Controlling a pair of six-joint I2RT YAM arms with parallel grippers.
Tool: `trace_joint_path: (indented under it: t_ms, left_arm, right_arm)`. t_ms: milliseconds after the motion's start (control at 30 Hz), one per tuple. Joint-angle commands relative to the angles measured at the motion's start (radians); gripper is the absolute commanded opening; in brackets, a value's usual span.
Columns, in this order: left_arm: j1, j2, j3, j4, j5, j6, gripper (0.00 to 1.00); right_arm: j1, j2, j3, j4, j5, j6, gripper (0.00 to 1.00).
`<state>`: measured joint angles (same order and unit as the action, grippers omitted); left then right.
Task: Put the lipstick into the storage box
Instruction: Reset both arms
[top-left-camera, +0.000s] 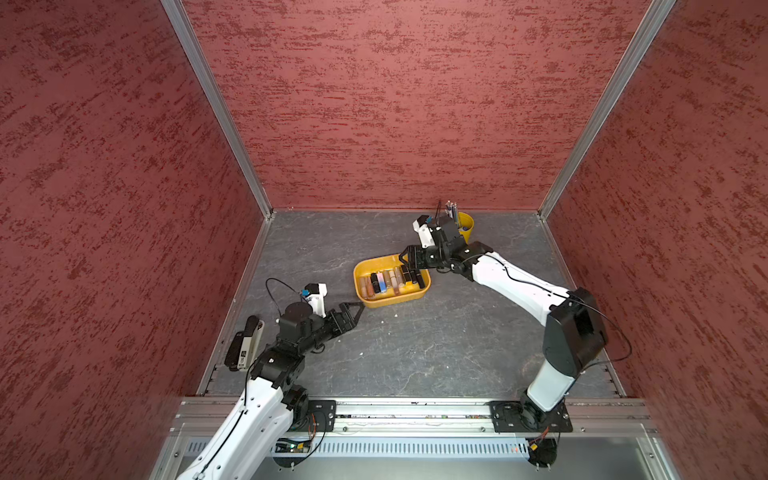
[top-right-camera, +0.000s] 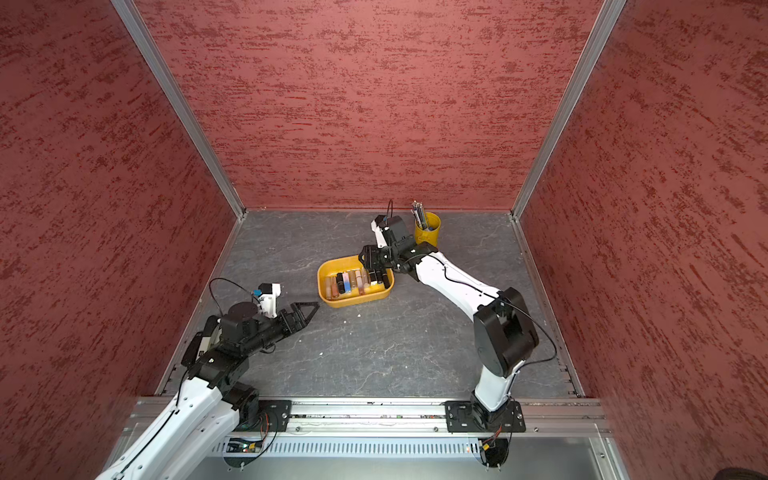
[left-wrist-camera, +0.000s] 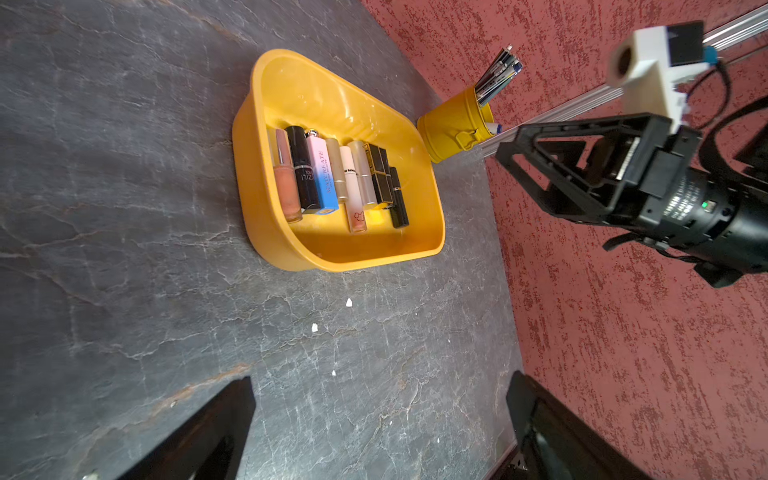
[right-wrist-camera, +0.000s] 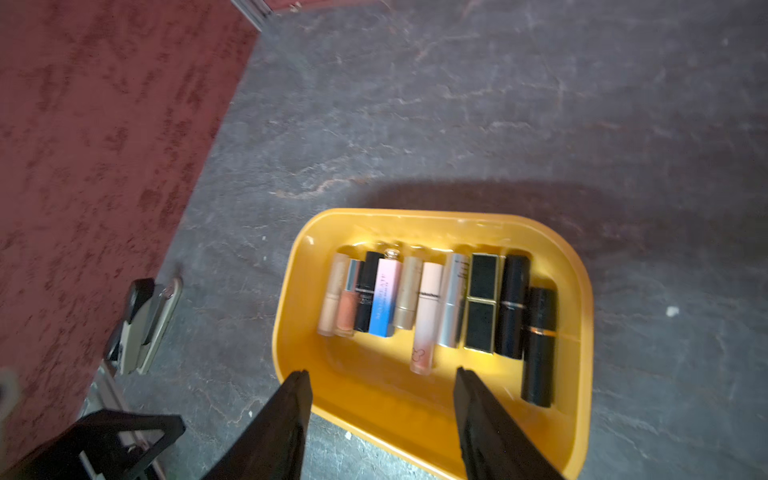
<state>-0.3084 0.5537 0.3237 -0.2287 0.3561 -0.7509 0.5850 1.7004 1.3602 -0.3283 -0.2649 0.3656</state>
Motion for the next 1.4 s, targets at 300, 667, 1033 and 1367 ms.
trace_joint_path:
  t_ms: [300, 667, 1033, 1367]
  left_arm:
    - [0.005, 0.034, 0.024, 0.021, -0.051, -0.004, 1.00]
    - [0.005, 0.025, 0.043, -0.059, -0.209, 0.136, 1.00]
    - [0.005, -0.187, -0.040, 0.045, -0.490, 0.513, 1.00]
    - [0.050, -0.019, -0.023, 0.272, -0.606, 0.644, 1.00]
  right_arm:
    - [-0.007, -0.367, -0.489, 0.508, -0.009, -0.291, 0.71]
    - [-0.014, -0.720, -0.824, 0.580, 0.404, -0.427, 0.98]
    - [-0.142, -0.809, -0.879, 0.482, 0.660, -0.350, 0.98]
    - [-0.444, -0.545, -0.940, 0.765, 0.642, -0.291, 0.98]
